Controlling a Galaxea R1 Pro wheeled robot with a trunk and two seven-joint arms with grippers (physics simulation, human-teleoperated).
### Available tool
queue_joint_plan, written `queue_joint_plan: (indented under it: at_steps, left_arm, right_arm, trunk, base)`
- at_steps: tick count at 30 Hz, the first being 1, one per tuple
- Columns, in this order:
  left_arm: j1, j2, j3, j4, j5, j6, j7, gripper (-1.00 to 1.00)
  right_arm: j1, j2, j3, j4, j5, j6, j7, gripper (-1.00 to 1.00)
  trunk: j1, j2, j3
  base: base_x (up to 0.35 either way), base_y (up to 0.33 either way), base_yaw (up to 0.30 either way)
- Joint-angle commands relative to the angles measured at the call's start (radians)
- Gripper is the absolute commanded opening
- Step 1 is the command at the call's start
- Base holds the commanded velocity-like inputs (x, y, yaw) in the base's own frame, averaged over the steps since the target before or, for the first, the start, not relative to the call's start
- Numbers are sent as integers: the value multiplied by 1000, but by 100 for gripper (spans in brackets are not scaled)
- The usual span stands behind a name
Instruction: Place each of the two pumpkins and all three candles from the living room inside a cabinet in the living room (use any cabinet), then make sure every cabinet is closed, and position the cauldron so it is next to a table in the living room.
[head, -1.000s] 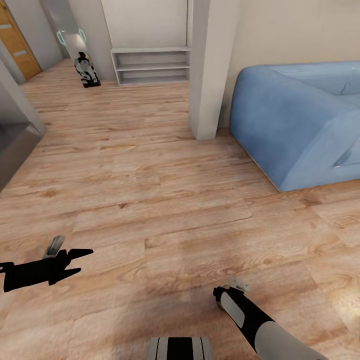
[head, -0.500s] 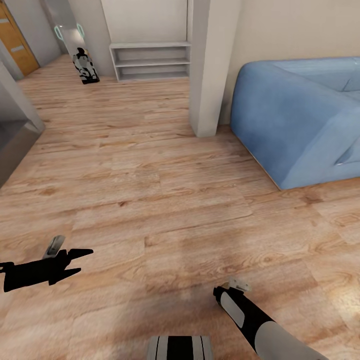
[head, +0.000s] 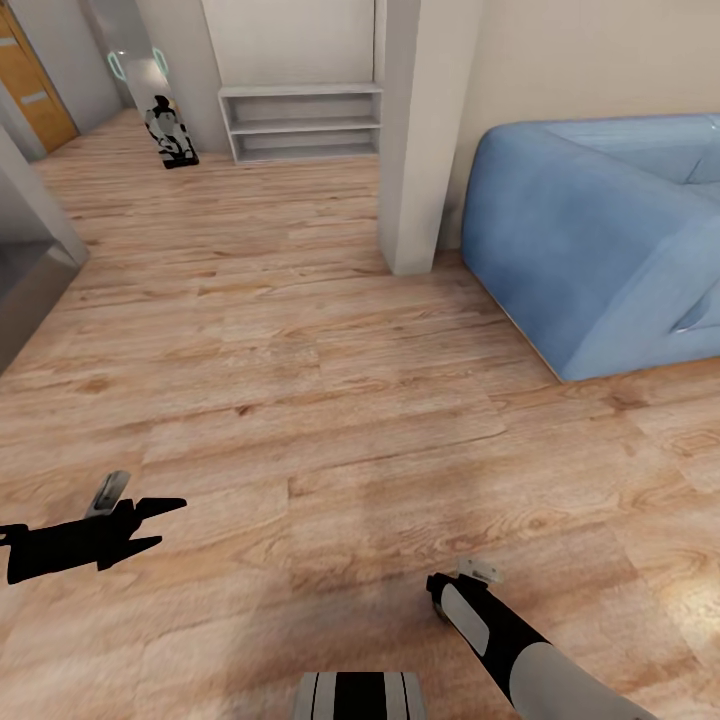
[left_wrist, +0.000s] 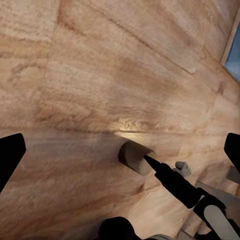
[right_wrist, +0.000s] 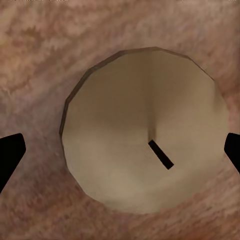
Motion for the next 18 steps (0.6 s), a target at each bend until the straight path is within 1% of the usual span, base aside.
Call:
queue_joint_plan:
  at_steps: [1,7,18]
  left_arm:
    - [0,0,1,-1,10,3,10,100]
    - [-1,0,-2,-1,10,3,10,100]
    - [-1,0,-6,-1,10,3,10,100]
  right_arm:
    - [-1,-1,7,-2,-5,5,-8,100]
    - [-1,-1,7,-1,-5,5,-8,100]
    - [-1,-1,7,-1,-5,5,-8,100]
  trunk:
    - [0,0,-1]
    - [0,0,-1]
    - [0,0,-1]
  base:
    - [0,0,0]
    - [66,-59,0]
    - [8,-9,0]
